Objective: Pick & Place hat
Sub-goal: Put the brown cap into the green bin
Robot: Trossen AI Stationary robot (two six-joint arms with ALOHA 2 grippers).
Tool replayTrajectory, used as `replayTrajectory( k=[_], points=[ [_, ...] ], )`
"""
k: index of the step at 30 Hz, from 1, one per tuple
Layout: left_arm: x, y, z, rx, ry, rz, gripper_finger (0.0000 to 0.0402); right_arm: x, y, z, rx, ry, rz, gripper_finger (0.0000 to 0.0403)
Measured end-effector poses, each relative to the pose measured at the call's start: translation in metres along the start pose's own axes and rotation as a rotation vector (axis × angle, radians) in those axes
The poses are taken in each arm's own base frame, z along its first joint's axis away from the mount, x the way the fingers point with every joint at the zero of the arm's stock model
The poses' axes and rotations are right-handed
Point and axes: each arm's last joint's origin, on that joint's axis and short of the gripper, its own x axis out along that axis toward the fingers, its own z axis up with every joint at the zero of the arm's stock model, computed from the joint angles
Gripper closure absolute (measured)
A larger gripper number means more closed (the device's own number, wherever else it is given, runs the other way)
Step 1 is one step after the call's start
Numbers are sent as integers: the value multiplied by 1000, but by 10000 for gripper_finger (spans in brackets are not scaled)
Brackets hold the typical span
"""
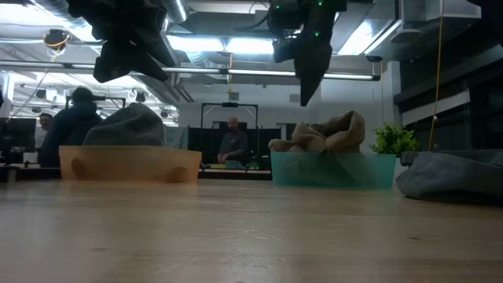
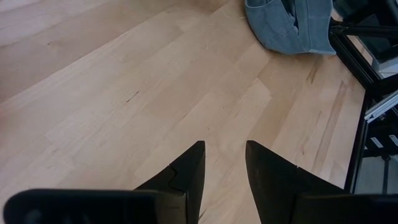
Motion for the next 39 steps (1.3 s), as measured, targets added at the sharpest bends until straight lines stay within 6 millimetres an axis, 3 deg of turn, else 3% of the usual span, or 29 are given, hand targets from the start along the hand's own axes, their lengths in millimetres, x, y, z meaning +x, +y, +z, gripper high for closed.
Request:
replayTrajectory(
  k=[5,11,16,23,39],
  points=[
    [0,0,0,18,-2,2,290,-10,0,0,98,-2,80,344],
    [0,0,0,39,-2,3,290,-11,-4,-9,94,108,-76,264],
    [0,0,0,39,-2,3,290,-11,-4,-13,141,144,-116,224],
    [0,0,0,39,2,0,290,6,-2,-20,283,195,-150,210],
    [0,0,0,40,4,-1,290,49,2,-36,263,268,-217,209]
  ],
)
